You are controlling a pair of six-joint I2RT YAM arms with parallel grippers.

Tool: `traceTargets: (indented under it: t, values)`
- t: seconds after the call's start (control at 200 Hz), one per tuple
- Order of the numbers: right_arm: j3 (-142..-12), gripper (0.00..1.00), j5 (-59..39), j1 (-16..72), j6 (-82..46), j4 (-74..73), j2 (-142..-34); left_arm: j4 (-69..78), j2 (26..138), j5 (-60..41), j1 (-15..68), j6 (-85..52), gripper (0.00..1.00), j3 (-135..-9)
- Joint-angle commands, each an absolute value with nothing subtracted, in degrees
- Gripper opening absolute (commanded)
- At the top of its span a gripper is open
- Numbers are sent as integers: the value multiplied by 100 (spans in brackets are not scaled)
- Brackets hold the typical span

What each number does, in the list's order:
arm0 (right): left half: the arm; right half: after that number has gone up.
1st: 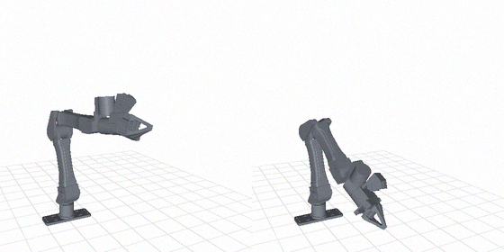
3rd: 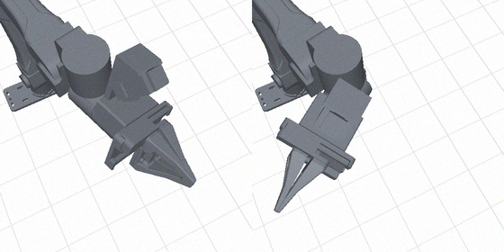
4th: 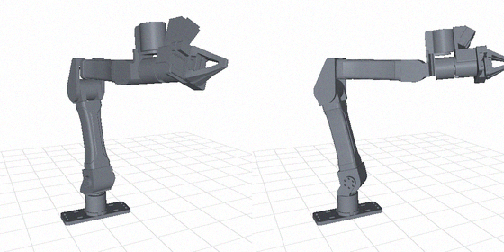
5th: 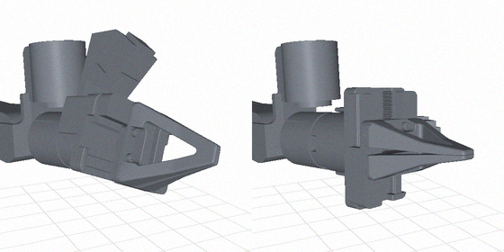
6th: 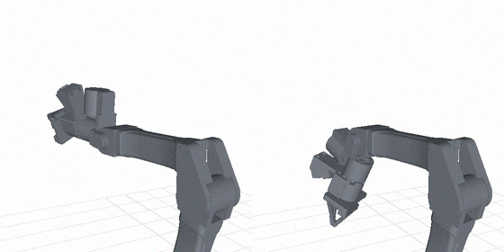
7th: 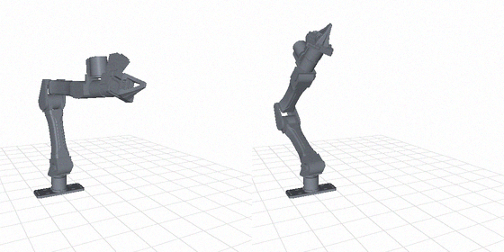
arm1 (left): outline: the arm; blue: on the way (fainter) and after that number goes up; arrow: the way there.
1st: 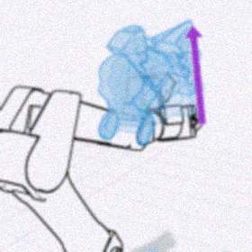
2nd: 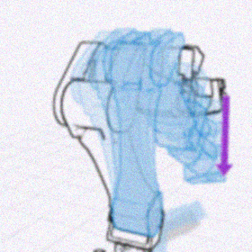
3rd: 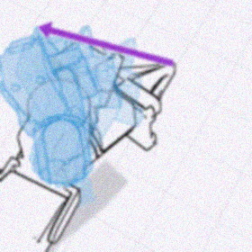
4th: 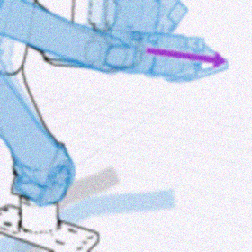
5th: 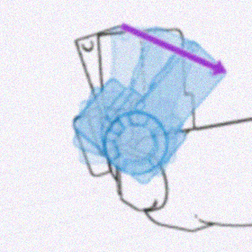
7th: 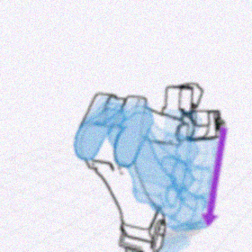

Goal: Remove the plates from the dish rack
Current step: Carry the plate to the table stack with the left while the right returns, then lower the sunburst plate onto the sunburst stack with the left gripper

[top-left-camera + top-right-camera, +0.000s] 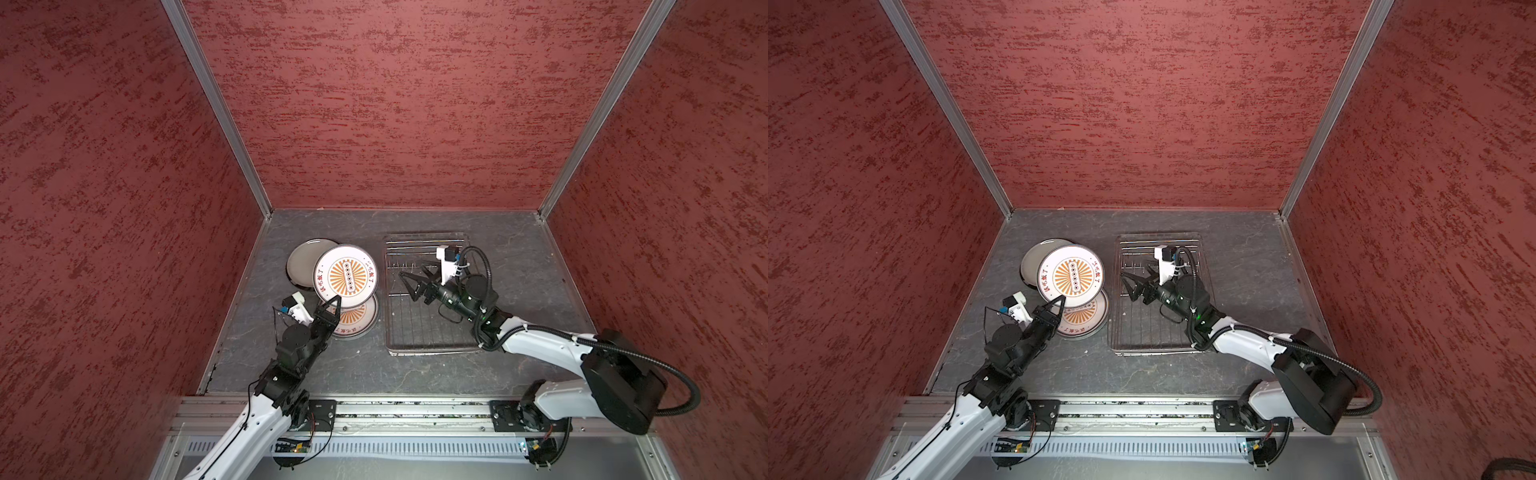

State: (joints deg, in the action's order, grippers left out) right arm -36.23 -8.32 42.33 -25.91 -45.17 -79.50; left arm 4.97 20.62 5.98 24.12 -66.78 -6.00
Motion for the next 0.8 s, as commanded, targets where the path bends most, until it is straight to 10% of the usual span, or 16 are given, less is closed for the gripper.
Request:
traceTargets:
  t: [0.0,0.797]
  values:
    - [-4020,99,-767,4359,-2244,-4187,-8138,80,1998,428,2261,-7037,0,-731]
    - [-5198,99,-1085,4966,-1082,-2485,-8694,-1959,2505,409,2523,-8498,0,-1290]
